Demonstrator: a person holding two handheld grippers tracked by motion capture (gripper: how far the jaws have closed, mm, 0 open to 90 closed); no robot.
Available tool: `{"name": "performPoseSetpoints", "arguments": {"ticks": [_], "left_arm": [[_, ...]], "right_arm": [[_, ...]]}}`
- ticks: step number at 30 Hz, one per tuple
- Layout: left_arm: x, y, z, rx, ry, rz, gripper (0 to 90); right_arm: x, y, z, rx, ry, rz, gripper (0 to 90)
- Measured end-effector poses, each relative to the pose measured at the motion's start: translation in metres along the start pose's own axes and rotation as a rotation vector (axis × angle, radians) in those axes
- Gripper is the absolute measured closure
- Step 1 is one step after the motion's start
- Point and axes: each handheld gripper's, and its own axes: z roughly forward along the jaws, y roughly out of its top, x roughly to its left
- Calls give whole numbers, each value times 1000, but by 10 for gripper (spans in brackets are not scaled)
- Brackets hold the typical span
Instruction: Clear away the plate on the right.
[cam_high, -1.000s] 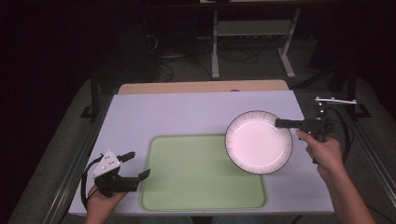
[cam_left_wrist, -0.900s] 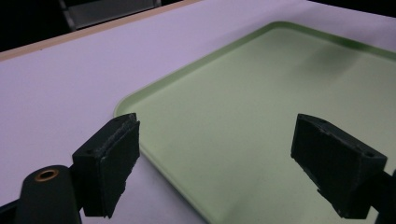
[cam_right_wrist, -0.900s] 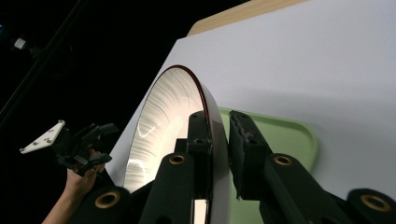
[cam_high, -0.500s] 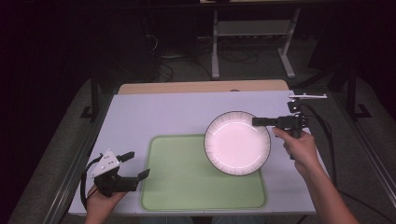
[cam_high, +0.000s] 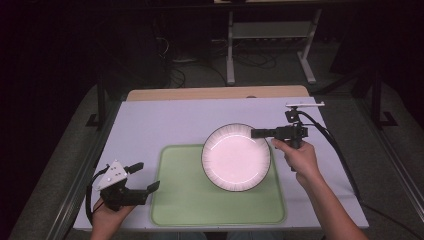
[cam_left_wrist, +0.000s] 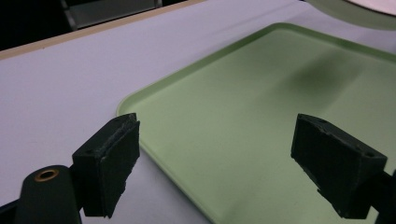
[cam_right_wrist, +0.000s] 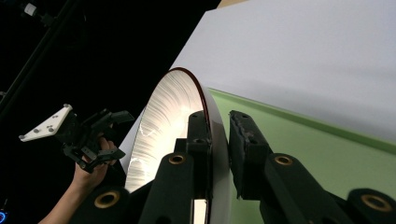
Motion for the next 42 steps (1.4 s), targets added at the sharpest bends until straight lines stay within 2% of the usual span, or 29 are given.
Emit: {"name": "performPoseSetpoints", "arguments": {"ticks": [12, 23, 42], "left_arm": [[0, 0, 0, 0, -1, 0, 151], [1, 0, 0, -2, -1, -1, 151], [1, 0, -1, -1, -3, -1, 151]], "right_arm": [[-4, -7, 20, 20, -40, 3, 779], [-8, -15, 40, 44, -52, 9, 777], [-13, -28, 64, 69, -60, 26, 769]]}}
